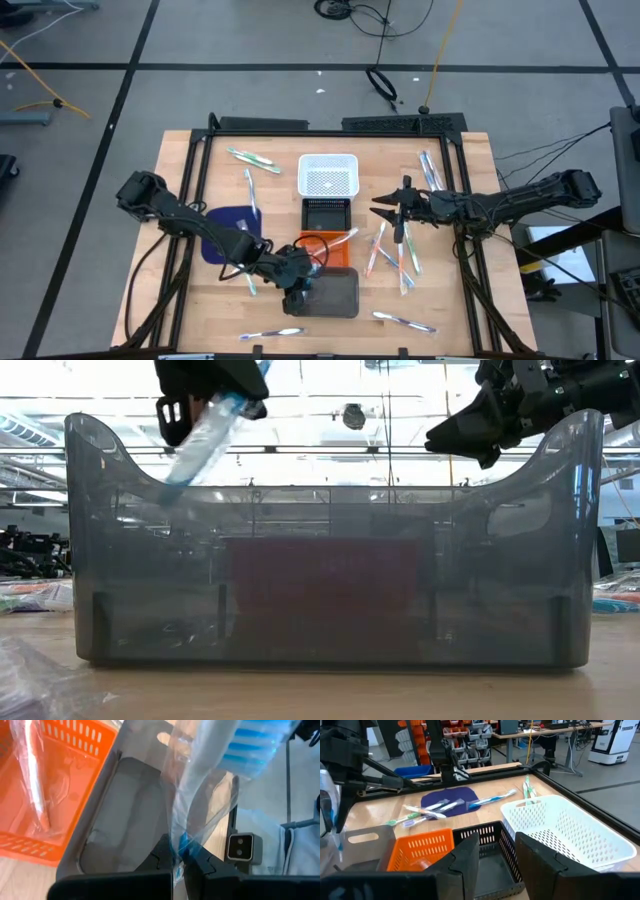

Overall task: Pick & Place Toothbrushes
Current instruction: Put the top middle blue toothbrush into the black bin

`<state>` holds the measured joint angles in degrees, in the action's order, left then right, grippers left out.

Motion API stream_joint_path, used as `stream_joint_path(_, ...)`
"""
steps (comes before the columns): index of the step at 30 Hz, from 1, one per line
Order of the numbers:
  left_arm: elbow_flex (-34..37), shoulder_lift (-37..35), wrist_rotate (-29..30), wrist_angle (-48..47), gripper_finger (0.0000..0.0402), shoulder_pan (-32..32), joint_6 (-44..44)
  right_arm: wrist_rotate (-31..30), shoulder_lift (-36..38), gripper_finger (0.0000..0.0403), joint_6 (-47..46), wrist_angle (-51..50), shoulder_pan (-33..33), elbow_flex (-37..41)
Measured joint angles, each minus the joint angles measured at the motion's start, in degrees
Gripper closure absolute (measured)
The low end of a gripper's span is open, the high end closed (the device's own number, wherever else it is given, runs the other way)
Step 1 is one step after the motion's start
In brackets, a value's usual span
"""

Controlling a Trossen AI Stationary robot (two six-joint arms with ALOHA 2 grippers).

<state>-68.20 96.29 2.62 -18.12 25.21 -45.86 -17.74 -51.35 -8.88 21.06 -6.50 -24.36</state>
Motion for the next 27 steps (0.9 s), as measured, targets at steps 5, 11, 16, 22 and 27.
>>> stream_joint_path(5, 0.0, 0.8, -1.1, 0.3, 0.0396, -0.8, -0.4, 0.0, 0.0, 0.0285, 0.9, -0.4, 0.0, 0.0)
stream_joint_path(11, 0.0, 1.1, -4.5, 0.0, 0.0372, -1.5, -0.4, 0.0, 0.0, 0.0285, 1.7, -0.5, 0.0, 0.0)
stream_joint_path(16, 0.0, 1.2, -5.5, 0.2, 0.0374, -1.5, 3.2, -0.1, 0.0, 0.0287, 2.5, -0.5, 0.0, 0.0)
stream_joint_path(22, 0.0, 1.2, -5.6, -0.1, 0.035, -1.5, 5.3, -0.1, 0.0, 0.0287, 2.5, -0.8, 0.0, 0.0)
stream_joint_path(27, 0.0, 1.2, -5.6, -0.1, 0.0311, -1.7, 6.3, -0.1, 0.0, 0.0287, 3.1, -0.9, 0.0, 0.0)
